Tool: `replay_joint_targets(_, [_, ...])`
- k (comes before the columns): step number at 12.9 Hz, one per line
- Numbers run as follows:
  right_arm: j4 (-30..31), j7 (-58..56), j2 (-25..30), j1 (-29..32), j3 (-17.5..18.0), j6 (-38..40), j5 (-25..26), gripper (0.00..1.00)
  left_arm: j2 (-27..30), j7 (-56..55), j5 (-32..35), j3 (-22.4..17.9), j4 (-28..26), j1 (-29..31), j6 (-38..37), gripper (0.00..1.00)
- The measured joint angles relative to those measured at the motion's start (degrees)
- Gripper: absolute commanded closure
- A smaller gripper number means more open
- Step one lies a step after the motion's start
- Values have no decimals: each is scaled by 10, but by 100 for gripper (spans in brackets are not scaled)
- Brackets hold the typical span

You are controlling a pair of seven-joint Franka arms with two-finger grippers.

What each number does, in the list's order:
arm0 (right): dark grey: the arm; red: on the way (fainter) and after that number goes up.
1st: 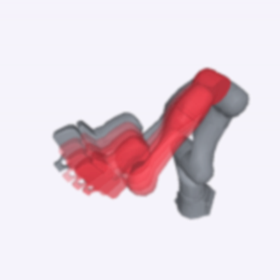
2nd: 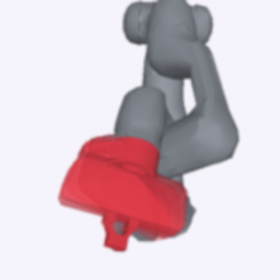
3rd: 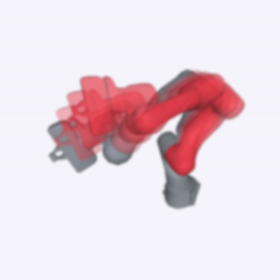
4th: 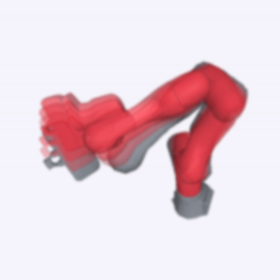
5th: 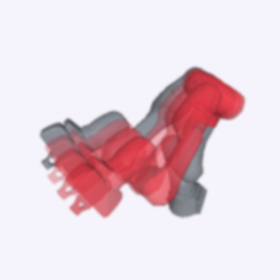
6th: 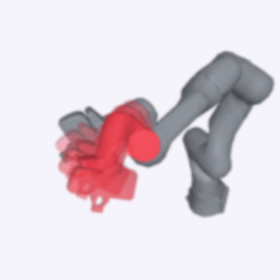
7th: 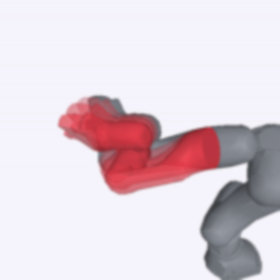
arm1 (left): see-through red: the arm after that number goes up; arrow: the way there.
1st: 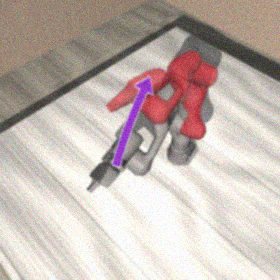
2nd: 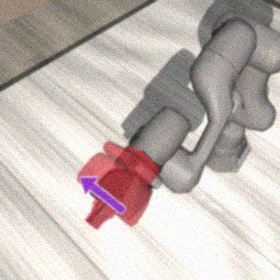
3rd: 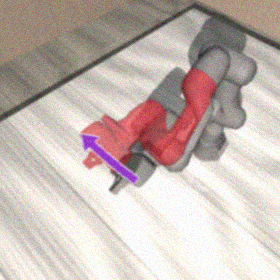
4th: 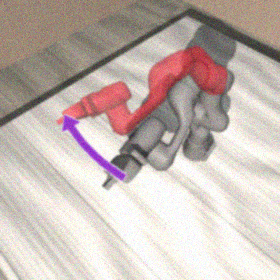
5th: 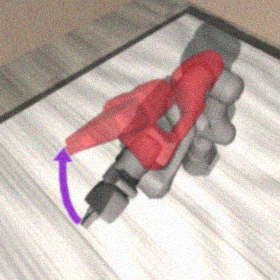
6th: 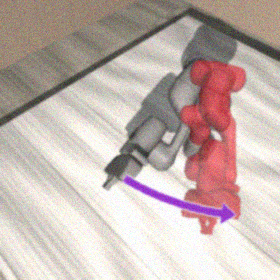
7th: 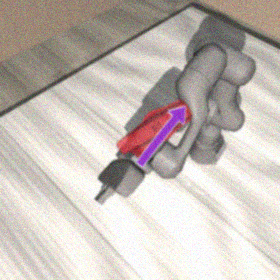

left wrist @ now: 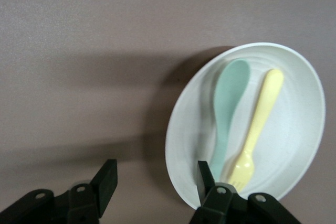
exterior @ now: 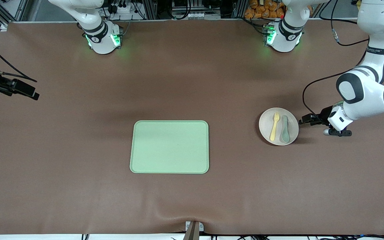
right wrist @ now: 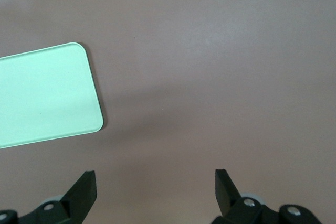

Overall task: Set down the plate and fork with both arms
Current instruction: 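Move the left gripper down to the white plate's rim, then close the left gripper on the white plate's rim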

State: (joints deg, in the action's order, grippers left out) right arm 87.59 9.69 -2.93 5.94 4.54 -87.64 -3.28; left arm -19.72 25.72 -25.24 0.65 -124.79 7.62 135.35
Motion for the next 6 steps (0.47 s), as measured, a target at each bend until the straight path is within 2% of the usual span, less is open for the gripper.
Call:
replay_joint_targets(4, [0, 0, 0, 0, 0, 0, 0, 0, -26, 2, -36, 2, 2, -1, 21, 40])
replay_joint_targets(6, [0, 0, 0, 0, 0, 0, 0, 0, -35, 2, -55, 4, 3, -2, 26, 46])
